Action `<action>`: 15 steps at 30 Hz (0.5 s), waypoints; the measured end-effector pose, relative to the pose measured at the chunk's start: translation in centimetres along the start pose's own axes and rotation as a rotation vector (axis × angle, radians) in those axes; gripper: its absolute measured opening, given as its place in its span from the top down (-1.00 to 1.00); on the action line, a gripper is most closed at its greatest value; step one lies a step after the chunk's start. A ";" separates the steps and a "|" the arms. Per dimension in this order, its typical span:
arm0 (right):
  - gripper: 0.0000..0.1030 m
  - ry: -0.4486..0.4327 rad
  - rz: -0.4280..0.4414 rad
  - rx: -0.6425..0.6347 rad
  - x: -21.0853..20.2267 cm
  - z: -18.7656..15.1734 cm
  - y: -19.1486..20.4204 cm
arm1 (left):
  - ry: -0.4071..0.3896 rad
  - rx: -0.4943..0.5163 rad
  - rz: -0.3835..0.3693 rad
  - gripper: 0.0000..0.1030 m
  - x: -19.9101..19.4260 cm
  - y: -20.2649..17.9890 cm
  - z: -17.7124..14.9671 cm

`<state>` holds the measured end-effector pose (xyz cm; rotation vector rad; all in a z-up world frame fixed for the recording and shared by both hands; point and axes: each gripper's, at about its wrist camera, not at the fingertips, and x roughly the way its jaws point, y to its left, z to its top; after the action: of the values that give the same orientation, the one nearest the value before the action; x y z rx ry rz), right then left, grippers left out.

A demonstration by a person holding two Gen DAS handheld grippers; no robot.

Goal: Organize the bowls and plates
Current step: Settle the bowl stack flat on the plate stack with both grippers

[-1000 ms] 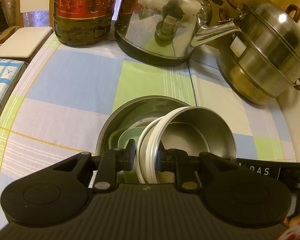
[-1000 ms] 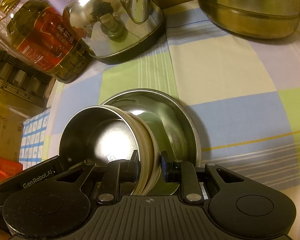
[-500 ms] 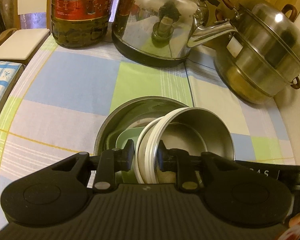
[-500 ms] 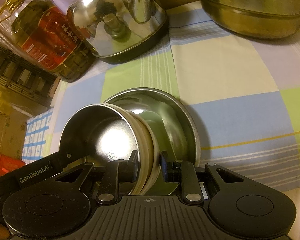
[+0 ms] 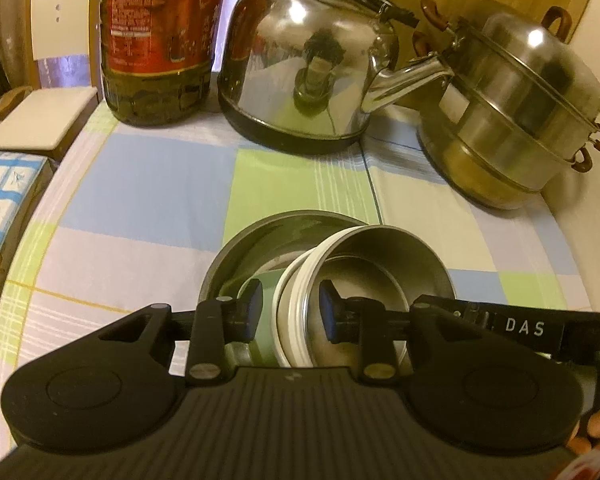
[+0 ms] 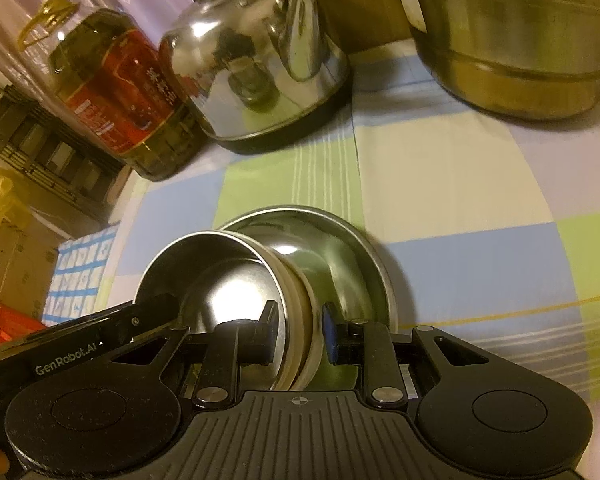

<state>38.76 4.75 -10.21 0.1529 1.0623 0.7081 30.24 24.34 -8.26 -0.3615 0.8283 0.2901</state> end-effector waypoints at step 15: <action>0.81 -0.050 0.052 0.011 -1.2 -0.7 -0.5 | 0.014 -0.004 -0.043 0.83 -0.6 0.2 -0.6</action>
<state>38.05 3.51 -9.88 0.2077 1.0172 0.7417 29.34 24.24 -8.18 -0.3848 0.8325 0.2500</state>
